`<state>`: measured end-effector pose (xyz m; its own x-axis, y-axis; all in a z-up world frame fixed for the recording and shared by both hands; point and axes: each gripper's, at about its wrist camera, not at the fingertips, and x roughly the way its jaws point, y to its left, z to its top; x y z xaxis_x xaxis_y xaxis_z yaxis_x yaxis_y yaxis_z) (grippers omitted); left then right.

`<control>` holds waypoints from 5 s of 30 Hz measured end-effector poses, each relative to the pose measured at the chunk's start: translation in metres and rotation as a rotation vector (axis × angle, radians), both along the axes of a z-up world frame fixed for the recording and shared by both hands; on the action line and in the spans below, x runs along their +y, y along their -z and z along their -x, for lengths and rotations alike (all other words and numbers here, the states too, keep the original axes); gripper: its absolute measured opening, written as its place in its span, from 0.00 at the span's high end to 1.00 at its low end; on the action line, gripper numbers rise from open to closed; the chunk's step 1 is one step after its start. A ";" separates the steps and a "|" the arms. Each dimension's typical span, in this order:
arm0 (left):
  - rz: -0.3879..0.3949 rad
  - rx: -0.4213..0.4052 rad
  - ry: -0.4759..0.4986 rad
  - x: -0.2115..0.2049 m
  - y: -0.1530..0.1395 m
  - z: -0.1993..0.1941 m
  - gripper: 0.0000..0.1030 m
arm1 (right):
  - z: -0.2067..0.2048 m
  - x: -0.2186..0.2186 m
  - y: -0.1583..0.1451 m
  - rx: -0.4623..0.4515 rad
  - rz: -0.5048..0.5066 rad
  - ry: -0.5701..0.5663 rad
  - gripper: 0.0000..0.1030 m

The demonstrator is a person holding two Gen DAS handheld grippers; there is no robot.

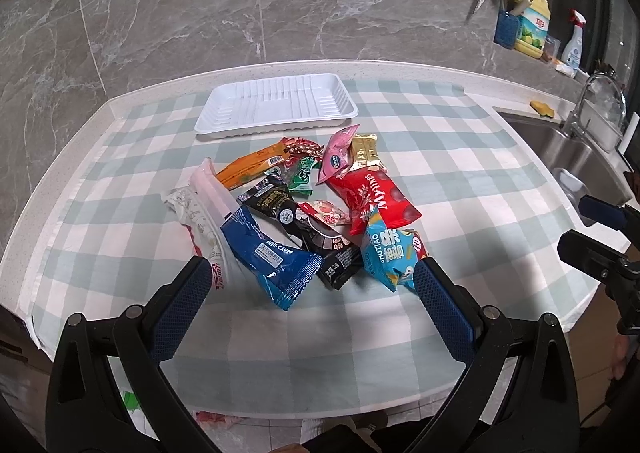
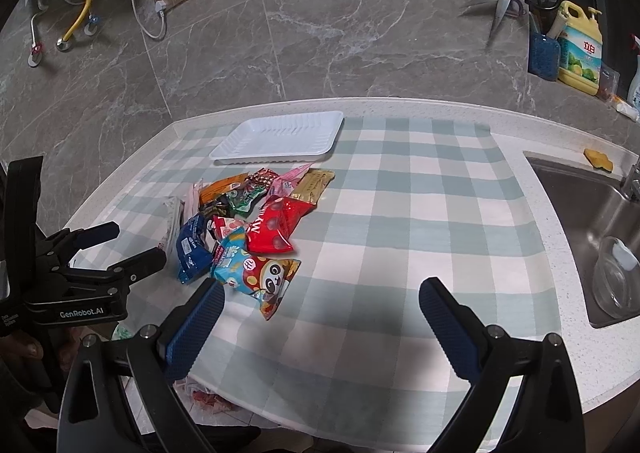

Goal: Organize snacks

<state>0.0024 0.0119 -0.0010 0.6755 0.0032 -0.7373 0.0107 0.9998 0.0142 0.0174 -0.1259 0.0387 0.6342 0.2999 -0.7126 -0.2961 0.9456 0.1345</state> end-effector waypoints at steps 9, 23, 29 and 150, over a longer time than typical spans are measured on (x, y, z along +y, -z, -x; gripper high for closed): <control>0.000 -0.001 0.000 0.000 0.000 0.000 0.01 | -0.001 0.002 0.001 0.003 -0.003 -0.003 0.03; -0.001 0.000 -0.004 -0.005 0.003 -0.001 0.01 | -0.001 0.002 0.001 0.003 -0.003 -0.003 0.03; -0.001 0.001 -0.009 -0.008 0.004 -0.002 0.01 | -0.002 0.002 0.001 0.003 -0.004 -0.003 0.03; 0.692 0.272 -0.202 0.252 0.102 -0.121 0.85 | -0.162 0.037 0.112 0.590 -0.726 -0.044 0.59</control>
